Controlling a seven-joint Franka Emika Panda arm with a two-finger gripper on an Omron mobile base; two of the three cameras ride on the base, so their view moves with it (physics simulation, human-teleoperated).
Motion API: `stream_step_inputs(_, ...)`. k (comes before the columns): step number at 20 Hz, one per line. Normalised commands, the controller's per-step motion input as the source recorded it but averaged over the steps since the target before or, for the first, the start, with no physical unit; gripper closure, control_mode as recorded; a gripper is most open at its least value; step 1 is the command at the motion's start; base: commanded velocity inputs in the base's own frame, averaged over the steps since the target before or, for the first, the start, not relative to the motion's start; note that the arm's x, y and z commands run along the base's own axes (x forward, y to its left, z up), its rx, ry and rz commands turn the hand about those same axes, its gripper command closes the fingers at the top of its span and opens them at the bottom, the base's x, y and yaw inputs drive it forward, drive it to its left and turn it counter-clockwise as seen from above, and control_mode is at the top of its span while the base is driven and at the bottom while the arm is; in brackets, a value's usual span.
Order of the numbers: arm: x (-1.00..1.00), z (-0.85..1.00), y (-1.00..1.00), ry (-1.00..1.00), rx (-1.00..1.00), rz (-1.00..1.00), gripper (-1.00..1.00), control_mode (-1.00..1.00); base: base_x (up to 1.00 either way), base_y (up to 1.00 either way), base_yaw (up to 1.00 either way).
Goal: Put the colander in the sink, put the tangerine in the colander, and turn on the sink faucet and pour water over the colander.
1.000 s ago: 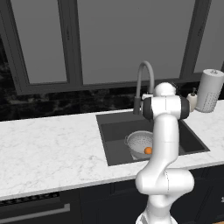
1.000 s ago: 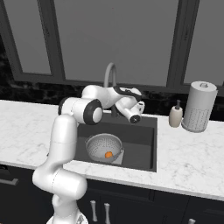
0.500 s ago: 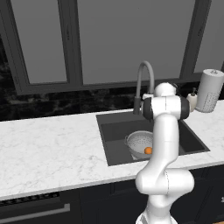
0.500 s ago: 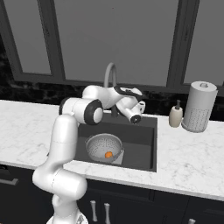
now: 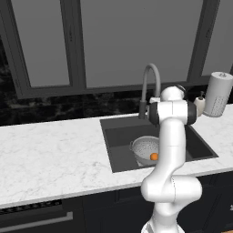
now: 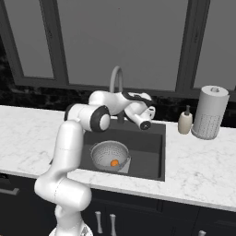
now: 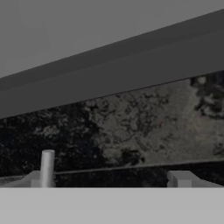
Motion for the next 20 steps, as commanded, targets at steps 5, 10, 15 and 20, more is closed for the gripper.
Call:
stream_step_inputs(5, 0.0, -0.01, -0.82, 0.0, 0.01, 0.0, -1.0, -1.0, 0.0, 0.0, 0.0)
stream_step_inputs(10, 0.0, -0.05, -0.87, 0.0, 0.02, 0.0, -1.0, -1.0, 0.0, 0.0, 0.0)
stream_step_inputs(15, 0.0, -0.08, -0.87, 0.0, 0.03, 0.0, -1.0, -1.0, 0.0, 0.0, 0.0)
stream_step_inputs(20, 0.0, -0.05, -0.72, 0.0, 0.01, 0.0, -1.0, -1.0, 0.0, 0.0, 0.0)
